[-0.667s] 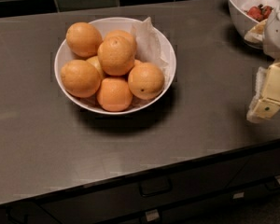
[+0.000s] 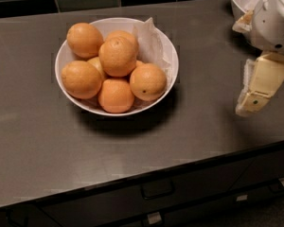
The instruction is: Pick orange from white bowl
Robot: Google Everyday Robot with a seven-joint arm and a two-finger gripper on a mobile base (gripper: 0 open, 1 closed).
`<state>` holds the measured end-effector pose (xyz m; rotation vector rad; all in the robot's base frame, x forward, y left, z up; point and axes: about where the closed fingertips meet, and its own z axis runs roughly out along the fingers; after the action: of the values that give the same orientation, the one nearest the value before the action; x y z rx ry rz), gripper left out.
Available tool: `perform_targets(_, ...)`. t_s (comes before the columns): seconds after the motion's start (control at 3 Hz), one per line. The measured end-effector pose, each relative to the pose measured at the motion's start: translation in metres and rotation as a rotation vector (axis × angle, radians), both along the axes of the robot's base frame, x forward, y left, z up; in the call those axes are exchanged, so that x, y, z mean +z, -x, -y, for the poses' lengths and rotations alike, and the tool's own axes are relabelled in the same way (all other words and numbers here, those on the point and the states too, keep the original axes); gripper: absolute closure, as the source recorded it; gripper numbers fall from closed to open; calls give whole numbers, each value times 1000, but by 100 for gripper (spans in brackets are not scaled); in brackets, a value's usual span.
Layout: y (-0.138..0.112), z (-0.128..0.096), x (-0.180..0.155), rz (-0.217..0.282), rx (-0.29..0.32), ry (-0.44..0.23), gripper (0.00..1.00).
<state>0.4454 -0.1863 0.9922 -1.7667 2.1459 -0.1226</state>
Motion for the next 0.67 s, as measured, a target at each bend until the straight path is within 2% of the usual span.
perform_targets(0.33, -7, -37, 13, 38, 87, -28, 0)
perform_targets(0.67, -27, -66, 8, 75, 139, -135, 0)
